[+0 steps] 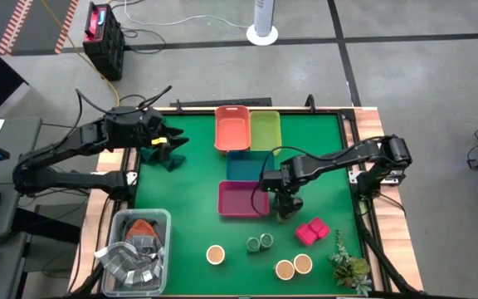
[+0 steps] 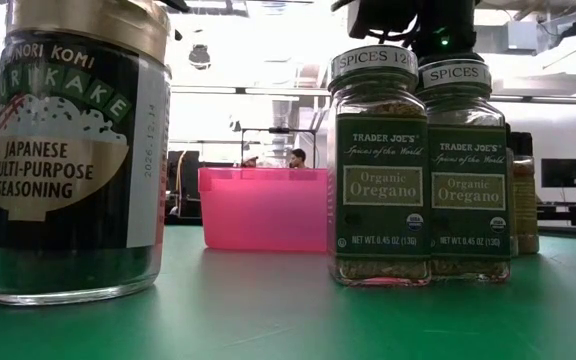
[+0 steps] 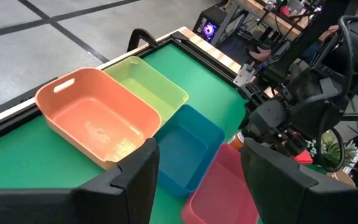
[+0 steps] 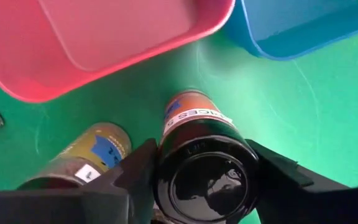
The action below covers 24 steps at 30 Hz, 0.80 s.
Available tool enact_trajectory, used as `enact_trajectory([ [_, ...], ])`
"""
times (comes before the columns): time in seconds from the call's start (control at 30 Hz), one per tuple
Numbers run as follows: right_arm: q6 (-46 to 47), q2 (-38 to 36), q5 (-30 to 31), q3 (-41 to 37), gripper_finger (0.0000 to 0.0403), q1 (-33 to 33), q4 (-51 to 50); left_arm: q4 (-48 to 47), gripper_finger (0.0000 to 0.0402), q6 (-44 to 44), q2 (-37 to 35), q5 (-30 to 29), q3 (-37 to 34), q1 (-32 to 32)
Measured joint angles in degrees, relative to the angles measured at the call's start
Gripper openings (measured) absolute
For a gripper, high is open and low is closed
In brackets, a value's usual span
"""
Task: Sort spices by type
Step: Put the top black seasoning bottle into the yellow bin
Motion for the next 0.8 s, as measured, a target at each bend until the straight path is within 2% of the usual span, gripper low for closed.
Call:
enact_trajectory([
  [0.43, -4.69, 0.0, 0.2, 9.44, 0.0232, -3.03, -10.22, 0.04, 0.0216, -0.26, 0.0, 0.26, 0.0, 0.0],
  [0.63, -8.28, -0.29, 2.56, 14.94, 0.0232, -8.49, -20.3, 0.04, 0.0216, -0.24, 0.0, 1.79, 0.0, 0.0],
  [0.8, -13.13, -1.99, 2.63, 18.0, 0.0233, -15.63, -21.14, 0.07, 0.0216, -0.44, 0.31, 1.66, 0.0, 0.09],
])
